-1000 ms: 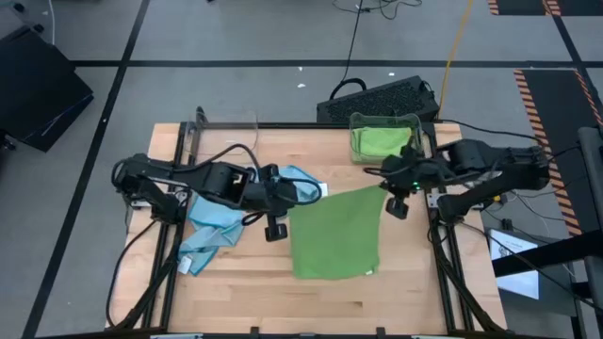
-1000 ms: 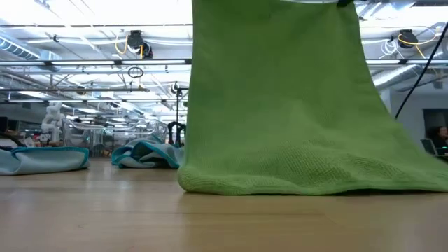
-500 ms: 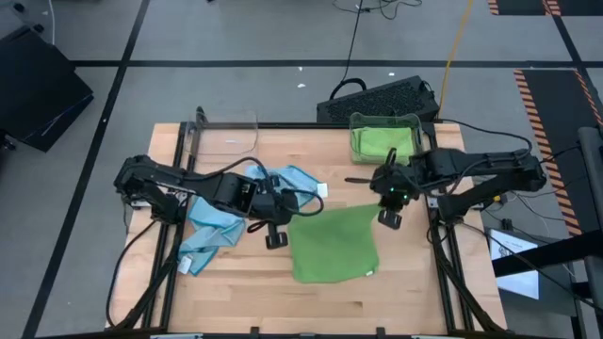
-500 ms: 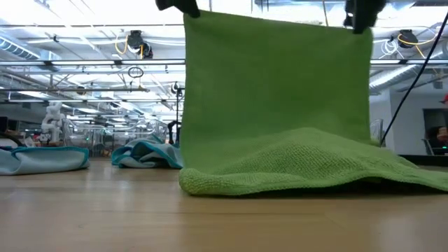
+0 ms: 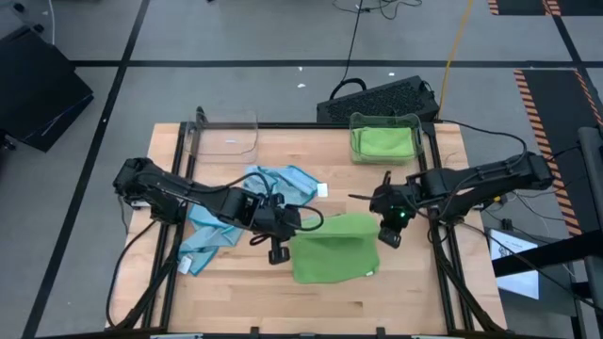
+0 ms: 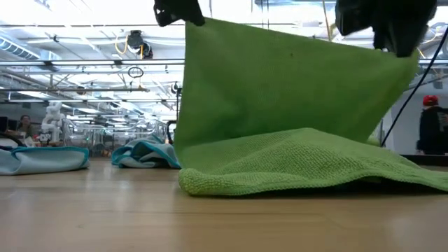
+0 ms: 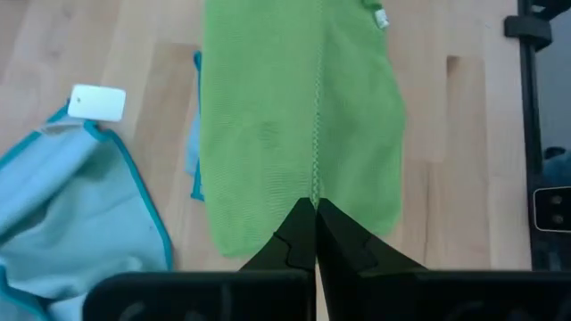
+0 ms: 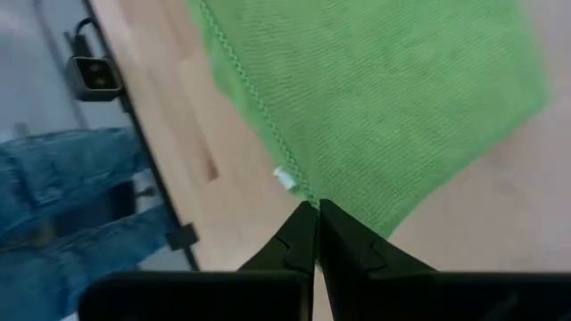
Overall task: Sort microfiber towel by color & place in baskets
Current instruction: Fold the green towel
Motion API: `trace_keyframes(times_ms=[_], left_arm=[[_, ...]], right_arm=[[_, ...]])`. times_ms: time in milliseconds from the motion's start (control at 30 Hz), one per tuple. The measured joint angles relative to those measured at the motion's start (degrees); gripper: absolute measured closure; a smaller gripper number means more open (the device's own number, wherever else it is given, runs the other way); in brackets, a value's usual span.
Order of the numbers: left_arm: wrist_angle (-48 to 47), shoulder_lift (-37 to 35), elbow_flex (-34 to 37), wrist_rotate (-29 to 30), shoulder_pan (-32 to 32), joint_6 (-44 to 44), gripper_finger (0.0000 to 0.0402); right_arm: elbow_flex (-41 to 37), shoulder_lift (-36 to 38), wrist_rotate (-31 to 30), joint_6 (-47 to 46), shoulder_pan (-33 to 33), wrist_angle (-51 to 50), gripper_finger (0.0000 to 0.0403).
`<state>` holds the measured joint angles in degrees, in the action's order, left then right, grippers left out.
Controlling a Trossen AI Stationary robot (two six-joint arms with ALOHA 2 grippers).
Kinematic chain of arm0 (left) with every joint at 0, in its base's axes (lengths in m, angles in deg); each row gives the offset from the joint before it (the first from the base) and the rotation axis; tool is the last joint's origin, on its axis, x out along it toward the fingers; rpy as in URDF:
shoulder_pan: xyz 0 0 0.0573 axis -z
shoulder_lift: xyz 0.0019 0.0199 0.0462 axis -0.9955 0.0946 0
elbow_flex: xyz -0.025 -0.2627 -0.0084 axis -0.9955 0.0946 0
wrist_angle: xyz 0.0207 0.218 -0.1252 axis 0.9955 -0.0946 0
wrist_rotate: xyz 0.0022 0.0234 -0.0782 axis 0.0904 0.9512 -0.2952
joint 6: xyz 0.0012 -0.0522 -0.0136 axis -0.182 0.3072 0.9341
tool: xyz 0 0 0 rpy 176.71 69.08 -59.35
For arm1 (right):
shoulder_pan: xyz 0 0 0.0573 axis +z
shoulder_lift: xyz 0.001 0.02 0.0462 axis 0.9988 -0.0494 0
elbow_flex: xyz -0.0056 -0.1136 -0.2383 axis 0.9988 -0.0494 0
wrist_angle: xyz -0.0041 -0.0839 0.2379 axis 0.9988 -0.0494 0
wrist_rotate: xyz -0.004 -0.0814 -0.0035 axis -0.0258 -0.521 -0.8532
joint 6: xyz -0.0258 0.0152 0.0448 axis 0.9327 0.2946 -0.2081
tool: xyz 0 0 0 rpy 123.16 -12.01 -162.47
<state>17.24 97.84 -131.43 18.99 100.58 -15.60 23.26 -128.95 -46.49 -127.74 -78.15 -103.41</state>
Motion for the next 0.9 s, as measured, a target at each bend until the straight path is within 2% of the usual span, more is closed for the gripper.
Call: trace_keyframes(times_ms=[133,367,700,900], left_arm=[[1.9,0.0,2.0,-1.6,0.3,1.1,0.04],[10.7,0.0,6.1,-5.4,0.5,1.9,0.04],[14.1,0.0,11.0,-5.4,0.5,6.8,0.04],[17.8,0.0,13.4,-5.5,0.7,6.9,0.04]], right_arm=[[-4.6,0.6,2.4,-2.5,1.2,5.1,0.0395],[-8.8,0.6,2.8,-4.2,2.8,9.4,0.0395],[-9.0,0.6,1.6,-2.2,2.8,10.2,0.0397],[-13.2,0.6,2.8,-3.7,3.1,15.1,0.04]])
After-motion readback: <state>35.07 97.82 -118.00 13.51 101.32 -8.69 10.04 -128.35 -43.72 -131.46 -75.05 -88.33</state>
